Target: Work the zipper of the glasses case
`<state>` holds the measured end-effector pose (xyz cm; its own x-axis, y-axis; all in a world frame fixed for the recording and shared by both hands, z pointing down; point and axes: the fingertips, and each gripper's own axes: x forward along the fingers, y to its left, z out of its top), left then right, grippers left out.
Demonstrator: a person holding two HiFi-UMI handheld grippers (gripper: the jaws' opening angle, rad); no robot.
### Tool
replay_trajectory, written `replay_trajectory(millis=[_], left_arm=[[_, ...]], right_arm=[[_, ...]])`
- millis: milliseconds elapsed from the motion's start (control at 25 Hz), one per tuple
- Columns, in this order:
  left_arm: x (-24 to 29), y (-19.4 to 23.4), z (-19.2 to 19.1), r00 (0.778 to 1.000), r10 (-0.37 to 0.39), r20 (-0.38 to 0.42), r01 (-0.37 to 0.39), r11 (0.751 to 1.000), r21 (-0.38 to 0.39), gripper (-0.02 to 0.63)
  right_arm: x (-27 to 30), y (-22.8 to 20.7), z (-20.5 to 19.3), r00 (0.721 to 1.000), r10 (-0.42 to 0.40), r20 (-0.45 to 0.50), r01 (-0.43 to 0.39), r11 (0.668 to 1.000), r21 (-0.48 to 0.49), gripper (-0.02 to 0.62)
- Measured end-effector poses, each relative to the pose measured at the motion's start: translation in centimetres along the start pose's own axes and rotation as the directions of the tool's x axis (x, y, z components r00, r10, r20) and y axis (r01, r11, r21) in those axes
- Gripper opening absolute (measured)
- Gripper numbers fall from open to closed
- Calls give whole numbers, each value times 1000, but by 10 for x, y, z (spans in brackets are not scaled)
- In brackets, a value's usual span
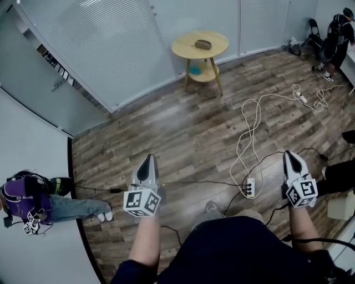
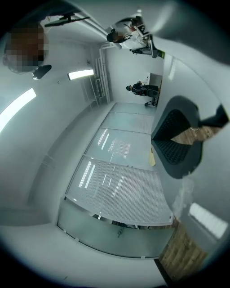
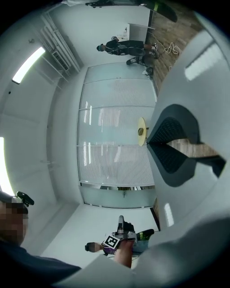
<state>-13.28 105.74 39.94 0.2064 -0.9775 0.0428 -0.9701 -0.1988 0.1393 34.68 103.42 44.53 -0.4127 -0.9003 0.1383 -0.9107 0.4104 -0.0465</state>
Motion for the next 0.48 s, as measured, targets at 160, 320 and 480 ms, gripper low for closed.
replay_trajectory(millis=[160,320,480], left_arm=[[27,18,-7,1000,-24,-11,23,999,-35,3],[52,34,-18,998,-36,-53,34,999,-40,3],[87,47,-20,997,-35,-70,32,999,-38,3]], right_arm=[[24,6,-7,1000,-19,-24,19,1000,-3,6],[49,0,-9,998,-40,-40,41,999,20,6],[88,-8,-13,998,-32,-60,34,999,31,6]])
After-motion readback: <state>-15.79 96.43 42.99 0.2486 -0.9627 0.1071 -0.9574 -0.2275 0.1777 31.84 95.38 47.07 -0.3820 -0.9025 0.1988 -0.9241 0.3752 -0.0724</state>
